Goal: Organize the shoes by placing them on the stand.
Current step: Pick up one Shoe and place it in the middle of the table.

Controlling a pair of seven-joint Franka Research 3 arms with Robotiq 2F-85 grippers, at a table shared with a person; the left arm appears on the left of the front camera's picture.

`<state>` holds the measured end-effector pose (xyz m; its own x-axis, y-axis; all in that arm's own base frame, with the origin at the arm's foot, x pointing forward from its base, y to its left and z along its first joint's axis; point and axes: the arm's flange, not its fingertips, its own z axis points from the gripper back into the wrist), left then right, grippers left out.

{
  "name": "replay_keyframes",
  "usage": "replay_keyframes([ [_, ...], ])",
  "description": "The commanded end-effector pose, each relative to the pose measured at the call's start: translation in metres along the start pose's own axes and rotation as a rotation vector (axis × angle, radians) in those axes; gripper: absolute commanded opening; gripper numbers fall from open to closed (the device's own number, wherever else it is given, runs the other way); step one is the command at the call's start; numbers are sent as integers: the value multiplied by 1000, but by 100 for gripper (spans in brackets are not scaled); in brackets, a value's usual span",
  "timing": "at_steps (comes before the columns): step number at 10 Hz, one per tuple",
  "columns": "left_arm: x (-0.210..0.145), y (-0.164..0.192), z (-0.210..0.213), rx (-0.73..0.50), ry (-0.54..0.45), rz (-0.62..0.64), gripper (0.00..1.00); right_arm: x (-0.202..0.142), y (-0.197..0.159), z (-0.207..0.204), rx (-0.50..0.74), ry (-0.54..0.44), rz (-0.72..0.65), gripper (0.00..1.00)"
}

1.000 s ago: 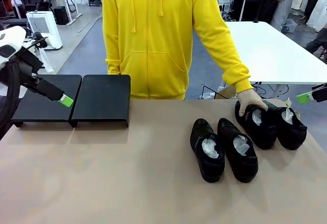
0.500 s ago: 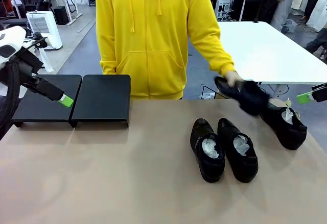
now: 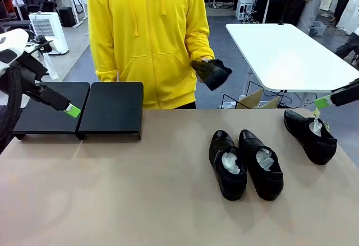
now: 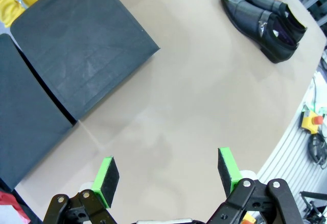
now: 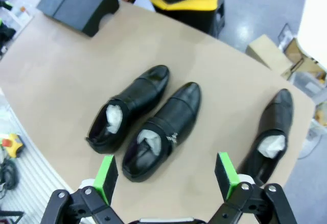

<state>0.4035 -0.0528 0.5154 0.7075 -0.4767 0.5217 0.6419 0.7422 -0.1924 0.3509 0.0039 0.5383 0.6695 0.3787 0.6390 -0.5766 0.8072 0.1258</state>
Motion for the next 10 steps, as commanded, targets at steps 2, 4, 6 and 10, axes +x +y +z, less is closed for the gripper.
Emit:
replay_keyframes([
  [2,-1,2,2,-23,-14,-12,100,35,54,-31,38,130,24,100],
  [4,-1,2,2,-23,-14,-12,100,38,86,-58,-36,239,35,100],
  [6,-1,2,2,-23,-14,-12,100,37,101,-71,-47,276,61,86],
  [10,-1,2,2,-23,-14,-12,100,38,108,-77,-39,299,21,63],
])
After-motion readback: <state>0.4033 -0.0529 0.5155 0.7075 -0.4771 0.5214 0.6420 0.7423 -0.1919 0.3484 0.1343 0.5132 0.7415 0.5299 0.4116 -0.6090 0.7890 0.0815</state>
